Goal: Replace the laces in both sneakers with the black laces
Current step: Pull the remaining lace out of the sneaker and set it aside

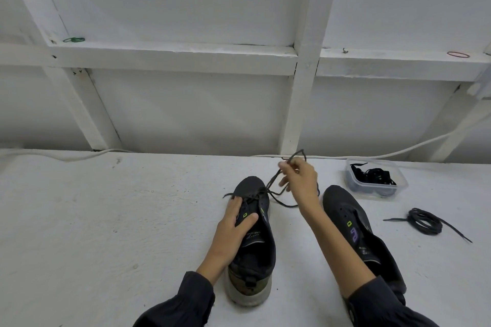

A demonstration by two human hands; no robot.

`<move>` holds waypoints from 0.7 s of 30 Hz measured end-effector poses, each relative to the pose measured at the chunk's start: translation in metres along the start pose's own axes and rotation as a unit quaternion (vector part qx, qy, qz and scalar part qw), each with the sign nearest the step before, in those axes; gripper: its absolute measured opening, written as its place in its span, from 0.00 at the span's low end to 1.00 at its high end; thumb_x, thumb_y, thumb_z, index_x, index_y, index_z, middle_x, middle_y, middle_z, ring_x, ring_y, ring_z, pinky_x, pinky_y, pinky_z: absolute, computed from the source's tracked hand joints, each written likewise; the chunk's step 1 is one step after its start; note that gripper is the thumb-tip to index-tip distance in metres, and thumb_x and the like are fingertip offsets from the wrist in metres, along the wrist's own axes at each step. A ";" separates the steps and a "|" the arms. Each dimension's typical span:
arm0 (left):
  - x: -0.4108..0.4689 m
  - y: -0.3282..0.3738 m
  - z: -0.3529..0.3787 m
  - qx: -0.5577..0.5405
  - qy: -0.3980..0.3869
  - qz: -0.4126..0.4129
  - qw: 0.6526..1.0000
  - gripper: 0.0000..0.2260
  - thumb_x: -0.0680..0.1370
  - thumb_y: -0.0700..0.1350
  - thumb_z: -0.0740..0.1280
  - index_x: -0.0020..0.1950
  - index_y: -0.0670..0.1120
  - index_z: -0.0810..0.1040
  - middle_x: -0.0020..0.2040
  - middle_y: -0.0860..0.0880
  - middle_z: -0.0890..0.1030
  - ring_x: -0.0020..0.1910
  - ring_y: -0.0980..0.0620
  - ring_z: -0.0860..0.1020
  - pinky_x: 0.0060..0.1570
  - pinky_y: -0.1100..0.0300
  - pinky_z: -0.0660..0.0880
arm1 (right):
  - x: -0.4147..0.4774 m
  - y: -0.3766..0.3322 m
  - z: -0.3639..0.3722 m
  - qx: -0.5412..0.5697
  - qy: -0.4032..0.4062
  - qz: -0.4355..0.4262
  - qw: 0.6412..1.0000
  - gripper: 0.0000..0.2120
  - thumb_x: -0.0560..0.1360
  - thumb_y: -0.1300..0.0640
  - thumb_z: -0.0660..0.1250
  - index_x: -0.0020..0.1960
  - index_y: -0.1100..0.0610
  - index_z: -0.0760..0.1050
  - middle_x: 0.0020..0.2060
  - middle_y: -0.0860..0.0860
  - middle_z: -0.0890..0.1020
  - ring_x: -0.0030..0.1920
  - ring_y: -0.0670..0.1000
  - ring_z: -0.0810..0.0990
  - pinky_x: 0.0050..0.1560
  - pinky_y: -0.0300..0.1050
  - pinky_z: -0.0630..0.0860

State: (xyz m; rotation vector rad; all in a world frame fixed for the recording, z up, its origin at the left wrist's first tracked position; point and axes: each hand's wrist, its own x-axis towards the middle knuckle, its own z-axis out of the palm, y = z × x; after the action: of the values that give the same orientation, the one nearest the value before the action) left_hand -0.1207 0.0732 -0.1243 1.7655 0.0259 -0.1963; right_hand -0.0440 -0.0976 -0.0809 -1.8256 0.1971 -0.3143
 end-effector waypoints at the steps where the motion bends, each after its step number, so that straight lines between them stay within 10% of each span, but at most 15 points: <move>1: 0.001 -0.001 0.000 -0.002 -0.001 -0.003 1.000 0.31 0.77 0.54 0.68 0.77 0.55 0.60 0.76 0.56 0.63 0.73 0.54 0.64 0.74 0.51 0.63 | 0.001 -0.005 -0.003 0.036 0.038 -0.004 0.999 0.09 0.78 0.58 0.67 0.40 0.59 0.73 0.34 0.50 0.77 0.28 0.52 0.78 0.33 0.48 0.71; 6: 0.001 -0.002 0.000 0.000 0.000 0.000 1.000 0.37 0.69 0.63 0.67 0.76 0.57 0.62 0.75 0.56 0.66 0.72 0.55 0.66 0.73 0.50 0.65 | -0.008 -0.002 0.000 0.052 -0.003 0.035 0.998 0.12 0.76 0.50 0.70 0.44 0.59 0.75 0.38 0.53 0.80 0.27 0.49 0.77 0.28 0.41 0.69; 10: 0.002 -0.002 0.001 0.013 0.006 0.012 1.000 0.19 0.79 0.51 0.67 0.63 0.69 0.66 0.67 0.58 0.73 0.65 0.58 0.73 0.67 0.57 0.69 | -0.023 0.021 0.012 -0.076 -0.148 0.042 0.985 0.12 0.69 0.48 0.76 0.38 0.56 0.80 0.34 0.52 0.84 0.28 0.48 0.79 0.28 0.38 0.69; 21: 0.004 -0.006 0.000 -0.009 0.003 0.000 1.000 0.31 0.78 0.51 0.67 0.78 0.52 0.58 0.78 0.56 0.57 0.76 0.57 0.58 0.75 0.56 0.57 | -0.009 0.003 0.001 0.059 0.016 0.029 0.998 0.09 0.74 0.54 0.72 0.42 0.60 0.77 0.36 0.53 0.81 0.28 0.50 0.78 0.30 0.42 0.70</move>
State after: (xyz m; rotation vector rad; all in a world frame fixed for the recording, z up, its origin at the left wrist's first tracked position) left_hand -0.1172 0.0737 -0.1307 1.7487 0.0325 -0.1909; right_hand -0.0528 -0.0952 -0.0851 -1.6958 0.2495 -0.3083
